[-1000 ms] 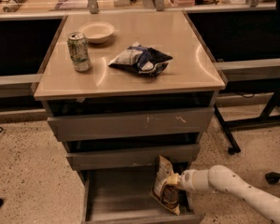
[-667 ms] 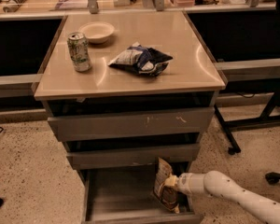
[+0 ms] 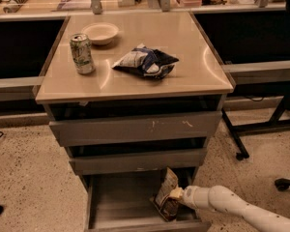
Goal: Place brown chip bag into bottom drawer
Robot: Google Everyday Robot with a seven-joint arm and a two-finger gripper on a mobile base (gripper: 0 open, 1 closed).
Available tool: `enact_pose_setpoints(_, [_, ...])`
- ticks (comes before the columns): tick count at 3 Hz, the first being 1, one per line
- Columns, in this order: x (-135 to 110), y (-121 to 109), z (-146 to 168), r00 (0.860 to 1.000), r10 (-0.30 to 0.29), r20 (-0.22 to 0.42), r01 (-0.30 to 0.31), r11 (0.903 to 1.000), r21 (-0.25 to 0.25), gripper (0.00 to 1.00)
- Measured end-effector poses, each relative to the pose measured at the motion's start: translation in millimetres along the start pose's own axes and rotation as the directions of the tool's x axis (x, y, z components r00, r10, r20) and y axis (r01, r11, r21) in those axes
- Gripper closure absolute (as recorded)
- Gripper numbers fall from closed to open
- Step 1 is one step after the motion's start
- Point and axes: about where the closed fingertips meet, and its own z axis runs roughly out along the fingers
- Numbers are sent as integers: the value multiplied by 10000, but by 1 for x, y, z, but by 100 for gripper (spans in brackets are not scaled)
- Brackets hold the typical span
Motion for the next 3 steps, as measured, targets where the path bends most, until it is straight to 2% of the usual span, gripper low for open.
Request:
enact_pose_setpoints(1, [-2,1,1,10000,38,29,-38,10000,11,84])
enact_pose_setpoints(3, [-2,1,1,10000,38,31,-38,10000,11,35])
